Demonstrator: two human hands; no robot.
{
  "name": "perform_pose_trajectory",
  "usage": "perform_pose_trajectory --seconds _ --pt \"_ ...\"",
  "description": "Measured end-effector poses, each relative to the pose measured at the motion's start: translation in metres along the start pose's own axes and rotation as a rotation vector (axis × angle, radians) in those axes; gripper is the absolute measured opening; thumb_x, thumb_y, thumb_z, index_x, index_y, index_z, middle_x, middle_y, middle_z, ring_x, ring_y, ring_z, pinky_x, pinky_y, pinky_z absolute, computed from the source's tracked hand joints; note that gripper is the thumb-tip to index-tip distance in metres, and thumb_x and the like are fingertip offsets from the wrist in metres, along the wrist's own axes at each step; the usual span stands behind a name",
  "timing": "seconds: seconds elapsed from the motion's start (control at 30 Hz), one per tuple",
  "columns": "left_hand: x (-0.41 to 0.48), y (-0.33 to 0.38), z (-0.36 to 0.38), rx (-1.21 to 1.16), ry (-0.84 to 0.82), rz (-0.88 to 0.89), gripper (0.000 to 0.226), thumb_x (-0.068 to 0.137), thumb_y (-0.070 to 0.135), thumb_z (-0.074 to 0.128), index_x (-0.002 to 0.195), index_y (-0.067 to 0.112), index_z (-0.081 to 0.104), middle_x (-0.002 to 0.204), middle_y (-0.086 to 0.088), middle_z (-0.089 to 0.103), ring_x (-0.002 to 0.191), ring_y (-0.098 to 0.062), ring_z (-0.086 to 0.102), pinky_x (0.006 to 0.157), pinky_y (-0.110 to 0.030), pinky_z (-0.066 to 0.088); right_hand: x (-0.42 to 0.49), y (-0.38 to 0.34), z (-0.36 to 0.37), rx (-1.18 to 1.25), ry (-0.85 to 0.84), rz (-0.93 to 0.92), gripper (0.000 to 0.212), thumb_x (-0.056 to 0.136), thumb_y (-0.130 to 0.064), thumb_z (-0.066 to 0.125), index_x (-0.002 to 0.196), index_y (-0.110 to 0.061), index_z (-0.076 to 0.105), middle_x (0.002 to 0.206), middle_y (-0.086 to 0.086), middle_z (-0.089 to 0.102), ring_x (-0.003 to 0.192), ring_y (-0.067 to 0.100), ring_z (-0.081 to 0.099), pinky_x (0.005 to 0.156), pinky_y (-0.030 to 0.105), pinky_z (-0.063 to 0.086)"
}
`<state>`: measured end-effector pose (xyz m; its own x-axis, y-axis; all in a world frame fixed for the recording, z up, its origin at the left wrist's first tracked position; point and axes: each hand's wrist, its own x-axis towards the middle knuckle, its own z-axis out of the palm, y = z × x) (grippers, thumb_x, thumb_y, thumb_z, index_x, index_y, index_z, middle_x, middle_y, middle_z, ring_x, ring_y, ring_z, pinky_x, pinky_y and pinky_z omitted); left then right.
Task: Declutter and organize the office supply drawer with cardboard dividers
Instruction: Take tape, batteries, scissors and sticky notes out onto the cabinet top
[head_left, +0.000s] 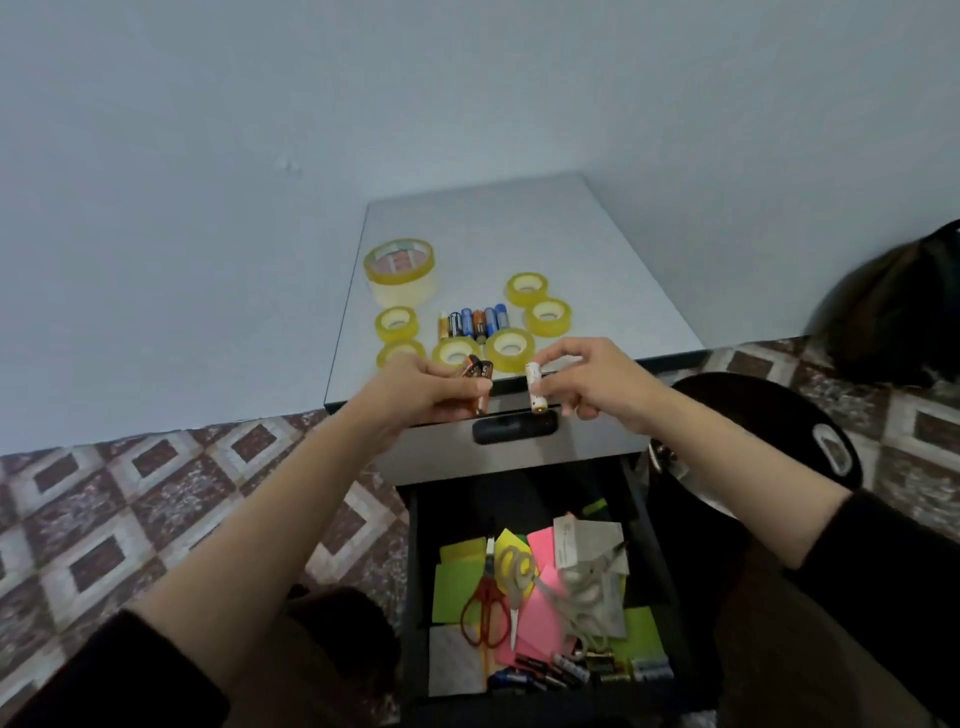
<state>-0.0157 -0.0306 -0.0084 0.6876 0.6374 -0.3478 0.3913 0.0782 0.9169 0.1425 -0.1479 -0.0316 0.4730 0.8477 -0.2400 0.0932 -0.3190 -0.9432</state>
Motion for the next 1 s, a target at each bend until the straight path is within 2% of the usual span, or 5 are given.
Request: perform_pose_trajectory --seconds 0.3,0.47,0.6,0.73,1.0 --pt "0.055 0.044 -0.048 0.304 0.295 -0.029 0.029 0.075 0.018 0.076 0.094 -0.002 0.068 0.076 -0.010 0.066 0.046 -0.007 0.060 0.047 -0.013 0.052 0.045 -0.048 -0.017 -0.103 0.090 -0.055 0.026 0.078 -0.004 0.070 0.102 -0.005 0.062 0.067 0.007 0.061 0.043 0.013 0.043 0.034 0.016 0.027" --pt "0.085 0.045 -0.056 0.517 0.356 -0.074 0.033 0.075 0.020 0.077 0.096 -0.003 0.065 0.065 -0.006 0.064 0.031 -0.002 0.053 0.037 -0.012 0.045 0.077 -0.053 -0.010 -0.252 0.080 -0.019 0.014 0.076 -0.003 0.070 0.076 -0.012 0.059 0.060 0.005 0.058 0.041 0.012 0.042 0.035 0.014 0.028" --pt "0.103 0.044 -0.055 0.639 0.349 -0.033 0.025 0.077 0.020 0.076 0.087 -0.001 0.067 0.055 0.001 0.062 0.034 -0.003 0.055 0.053 -0.019 0.054 0.102 -0.057 -0.007 -0.446 0.081 -0.030 0.016 0.074 -0.004 0.072 0.069 -0.011 0.059 0.058 0.003 0.058 0.046 0.014 0.047 0.041 0.019 0.038" --pt "0.114 0.044 -0.050 0.812 0.360 0.000 0.021 0.077 0.023 0.073 0.079 0.004 0.064 0.060 0.000 0.064 0.050 -0.009 0.061 0.074 -0.031 0.057 0.117 -0.065 -0.009 -0.738 0.112 -0.076 0.010 0.073 -0.012 0.073 0.079 -0.006 0.069 0.065 0.003 0.063 0.064 0.018 0.061 0.068 0.029 0.051" --pt "0.122 0.042 -0.044 0.901 0.328 -0.035 0.022 0.078 0.022 0.072 0.068 0.007 0.059 0.072 -0.007 0.071 0.057 -0.014 0.064 0.076 -0.033 0.057 0.123 -0.071 -0.003 -0.915 0.094 -0.026 0.015 0.073 -0.013 0.069 0.062 -0.010 0.060 0.059 0.000 0.059 0.058 0.019 0.057 0.063 0.026 0.049"
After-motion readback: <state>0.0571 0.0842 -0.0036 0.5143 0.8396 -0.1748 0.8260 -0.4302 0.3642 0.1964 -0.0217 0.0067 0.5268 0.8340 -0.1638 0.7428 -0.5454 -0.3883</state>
